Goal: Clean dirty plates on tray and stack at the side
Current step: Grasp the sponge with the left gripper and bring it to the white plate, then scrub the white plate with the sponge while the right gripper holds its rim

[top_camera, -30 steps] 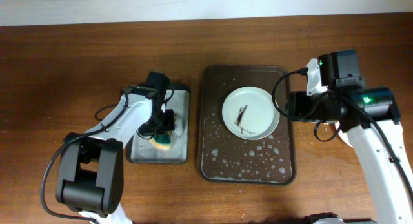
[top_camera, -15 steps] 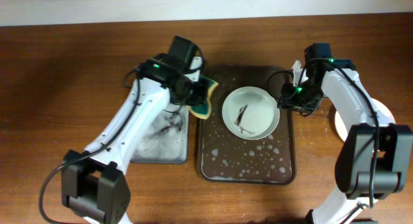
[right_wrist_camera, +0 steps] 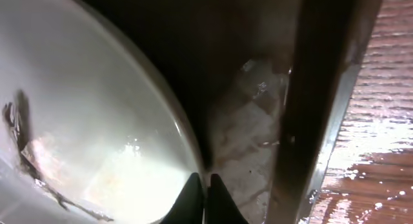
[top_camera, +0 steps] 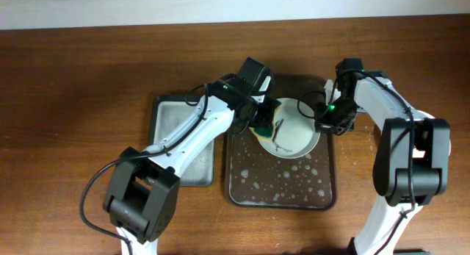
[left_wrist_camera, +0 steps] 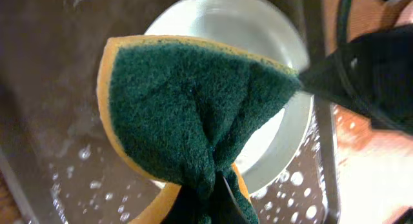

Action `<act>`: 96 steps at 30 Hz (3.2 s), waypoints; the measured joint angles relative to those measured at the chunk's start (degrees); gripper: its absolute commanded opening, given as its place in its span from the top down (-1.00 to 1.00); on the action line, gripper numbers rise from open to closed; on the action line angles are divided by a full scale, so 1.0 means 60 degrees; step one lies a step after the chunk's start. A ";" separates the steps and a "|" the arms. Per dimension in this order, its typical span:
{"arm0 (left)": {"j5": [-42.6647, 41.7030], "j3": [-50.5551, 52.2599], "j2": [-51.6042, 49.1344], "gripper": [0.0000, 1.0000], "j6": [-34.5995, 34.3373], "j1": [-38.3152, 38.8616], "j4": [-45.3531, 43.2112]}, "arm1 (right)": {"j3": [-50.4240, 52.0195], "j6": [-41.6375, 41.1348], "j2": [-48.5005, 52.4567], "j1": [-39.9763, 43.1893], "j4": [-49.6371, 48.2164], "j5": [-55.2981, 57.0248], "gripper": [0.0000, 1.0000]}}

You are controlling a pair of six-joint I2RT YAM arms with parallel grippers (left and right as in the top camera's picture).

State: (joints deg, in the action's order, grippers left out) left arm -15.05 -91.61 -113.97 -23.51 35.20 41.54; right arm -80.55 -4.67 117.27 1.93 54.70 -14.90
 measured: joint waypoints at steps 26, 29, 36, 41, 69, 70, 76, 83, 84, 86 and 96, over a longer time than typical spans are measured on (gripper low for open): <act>-0.0849 -0.0386 -0.2382 1.00 -0.1075 0.0670 -0.0852 | 0.0594 -0.0193 -0.0146 -0.0022 -0.0222 -0.0539 0.92; 0.1053 -0.0852 -0.2313 1.00 -0.1096 0.0674 0.0721 | 0.0619 -0.0197 -0.0142 -0.0069 -0.0186 -0.0616 0.92; 0.4193 -0.1668 -0.2484 1.00 -0.1126 0.0787 0.2215 | 0.0707 -0.0222 -0.0135 -0.0233 -0.0193 -0.1013 0.92; 0.2532 -0.1628 -0.2561 1.00 -0.1126 0.0678 0.0525 | 0.0707 -0.0135 -0.0135 -0.0178 -0.0171 -0.0871 0.92; 0.0437 -0.1810 -0.2703 1.00 -0.1151 -0.0342 0.1501 | 0.0561 -0.1264 -0.0273 -0.1053 -0.0266 0.0433 0.92; -0.0244 -0.1763 -0.2703 1.00 -0.1151 -0.0364 0.1300 | 0.0565 -0.1355 -0.0273 -0.1031 -0.0273 0.0386 0.92; -0.2776 -0.1712 -0.2732 1.00 -0.1220 0.0812 0.0532 | 0.0616 -0.2514 -0.0270 -0.0878 -0.0313 0.0102 0.92; -0.1989 -0.1712 -0.2732 1.00 -0.1344 0.0973 0.1308 | 0.0663 -0.2998 -0.0259 -0.0470 -0.0382 -0.0299 0.92; -0.1789 -0.1712 -0.2732 1.00 -0.1348 0.0947 0.1395 | 0.0663 -0.3009 -0.0251 -0.0452 -0.0386 -0.0339 0.92; -0.1282 -0.1712 -0.2732 1.00 -0.1337 0.0925 0.1439 | 0.0670 -0.2994 -0.0248 -0.0426 -0.0404 -0.0401 0.92; 0.2517 -0.1887 -0.2645 1.00 -0.0860 0.0962 0.2630 | 0.0670 -0.2648 -0.0215 -0.0423 -0.0379 -0.0554 0.92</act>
State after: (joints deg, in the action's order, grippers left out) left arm 0.05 -102.94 -129.84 -28.67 40.97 57.32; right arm -76.53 -20.56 115.98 -0.60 52.42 -18.22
